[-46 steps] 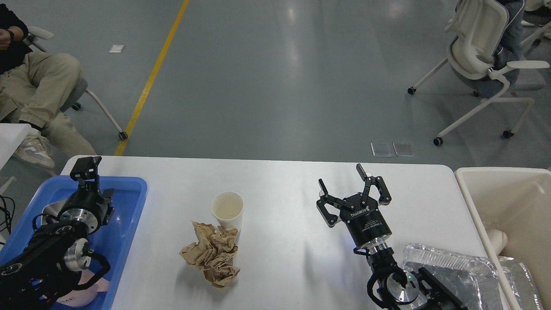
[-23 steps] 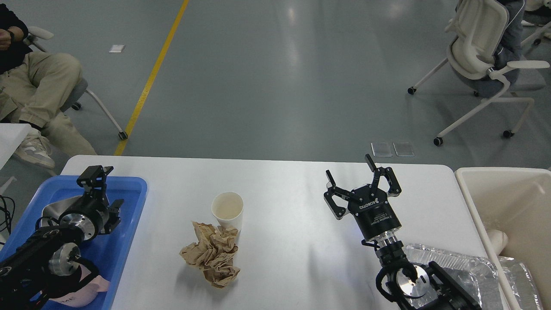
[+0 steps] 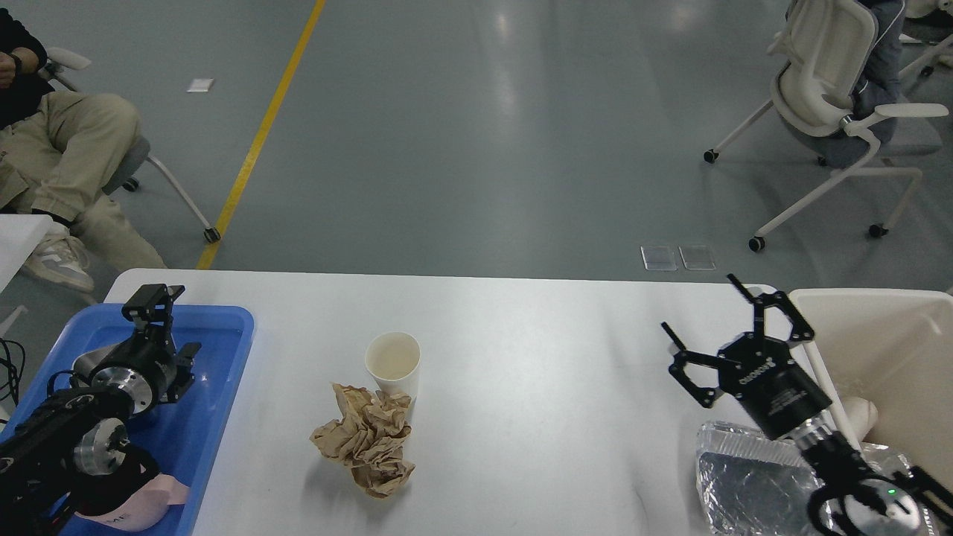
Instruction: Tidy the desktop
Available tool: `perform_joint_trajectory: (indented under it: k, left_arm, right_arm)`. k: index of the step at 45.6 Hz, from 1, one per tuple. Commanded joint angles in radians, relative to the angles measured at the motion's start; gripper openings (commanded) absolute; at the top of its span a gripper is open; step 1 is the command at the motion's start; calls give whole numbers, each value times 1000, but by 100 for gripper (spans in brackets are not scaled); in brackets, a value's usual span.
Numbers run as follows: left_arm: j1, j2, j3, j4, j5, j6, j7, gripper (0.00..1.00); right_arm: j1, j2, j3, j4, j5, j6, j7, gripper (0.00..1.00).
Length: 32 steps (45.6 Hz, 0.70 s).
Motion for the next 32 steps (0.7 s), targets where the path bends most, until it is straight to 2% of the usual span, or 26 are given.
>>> perform_joint_trajectory:
  k: [1, 11, 24, 32]
  left_arm:
    - [-4, -27, 4, 5, 0, 0, 0, 97]
    - [-4, -51, 4, 8, 0, 0, 2, 97]
    - [-4, -73, 5, 11, 1, 0, 0, 97]
    - [-6, -79, 4, 34, 1, -1, -1, 97]
  right_arm:
    - [-1, -202, -6, -3, -7, -57, 0, 100]
    - [4, -458, -21, 0, -87, -69, 2, 100]
    - [2, -687, -27, 32, -115, -81, 0, 100]
    - [14, -758, -39, 57, -116, -235, -1, 100]
